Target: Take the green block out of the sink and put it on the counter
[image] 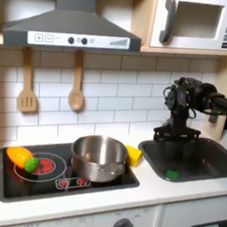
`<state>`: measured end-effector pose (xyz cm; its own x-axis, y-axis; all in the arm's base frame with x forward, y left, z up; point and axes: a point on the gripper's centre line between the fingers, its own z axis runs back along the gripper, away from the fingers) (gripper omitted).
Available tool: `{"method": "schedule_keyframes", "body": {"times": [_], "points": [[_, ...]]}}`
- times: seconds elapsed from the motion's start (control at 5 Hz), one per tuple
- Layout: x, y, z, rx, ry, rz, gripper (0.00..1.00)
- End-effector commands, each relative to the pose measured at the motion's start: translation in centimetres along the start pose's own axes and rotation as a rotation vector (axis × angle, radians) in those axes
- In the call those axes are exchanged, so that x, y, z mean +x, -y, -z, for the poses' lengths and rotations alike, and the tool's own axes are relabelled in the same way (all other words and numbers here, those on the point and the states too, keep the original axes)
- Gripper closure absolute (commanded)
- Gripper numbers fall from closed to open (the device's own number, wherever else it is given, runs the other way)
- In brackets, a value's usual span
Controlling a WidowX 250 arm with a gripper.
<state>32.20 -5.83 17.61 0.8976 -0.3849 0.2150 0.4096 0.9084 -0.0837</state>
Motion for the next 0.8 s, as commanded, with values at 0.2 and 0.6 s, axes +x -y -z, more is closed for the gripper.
{"method": "schedule_keyframes", "body": {"times": [0.2,0.6], "points": [[0.1,-0.2,1.6,0.034,-0.061,0.033,0.0],[0.1,0.0,3.4,0.004,-0.085,0.011,0.0]]}}
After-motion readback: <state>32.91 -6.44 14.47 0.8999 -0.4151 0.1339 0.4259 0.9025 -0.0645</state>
